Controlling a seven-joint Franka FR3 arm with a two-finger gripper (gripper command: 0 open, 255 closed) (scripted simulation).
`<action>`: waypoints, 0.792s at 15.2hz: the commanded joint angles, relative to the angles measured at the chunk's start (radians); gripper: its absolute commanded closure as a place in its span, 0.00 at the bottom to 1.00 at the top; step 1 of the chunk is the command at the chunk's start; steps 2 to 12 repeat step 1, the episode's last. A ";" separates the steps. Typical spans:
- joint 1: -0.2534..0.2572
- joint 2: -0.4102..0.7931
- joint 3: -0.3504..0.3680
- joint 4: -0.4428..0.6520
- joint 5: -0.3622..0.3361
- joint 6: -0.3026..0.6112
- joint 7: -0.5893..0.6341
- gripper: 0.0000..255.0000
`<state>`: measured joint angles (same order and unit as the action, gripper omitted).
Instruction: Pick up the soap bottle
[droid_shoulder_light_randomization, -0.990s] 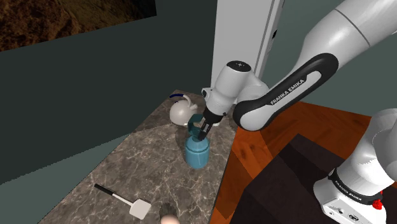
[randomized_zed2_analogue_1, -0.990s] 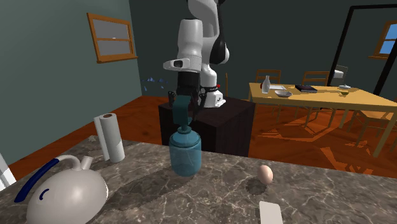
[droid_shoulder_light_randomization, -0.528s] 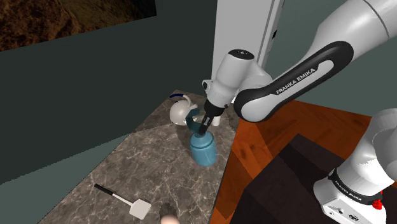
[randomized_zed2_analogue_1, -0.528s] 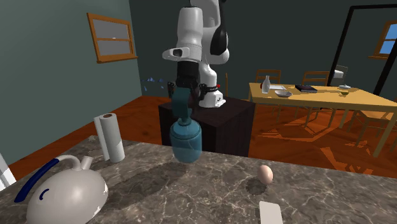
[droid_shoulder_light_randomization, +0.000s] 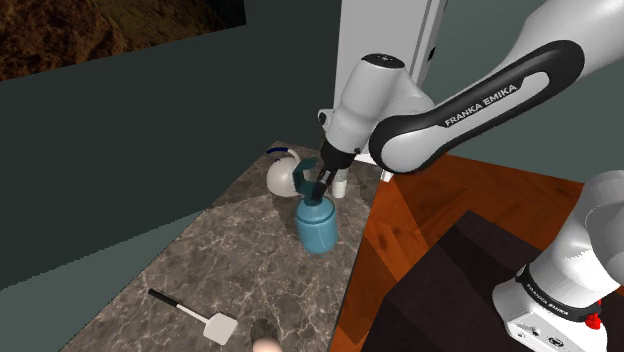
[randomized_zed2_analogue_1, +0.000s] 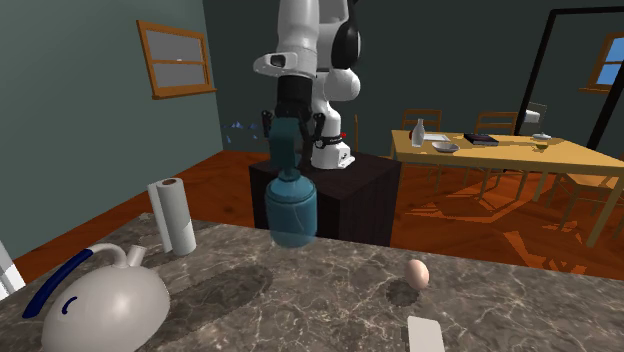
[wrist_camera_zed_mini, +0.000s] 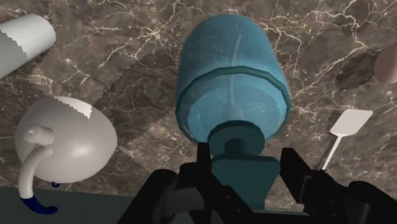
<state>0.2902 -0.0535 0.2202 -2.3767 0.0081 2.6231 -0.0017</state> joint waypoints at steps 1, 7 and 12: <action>0.000 -0.007 -0.001 0.002 0.003 -0.008 -0.003 1.00; 0.000 -0.007 -0.001 0.002 0.003 -0.008 -0.003 1.00; 0.000 -0.007 -0.001 0.002 0.003 -0.008 -0.003 1.00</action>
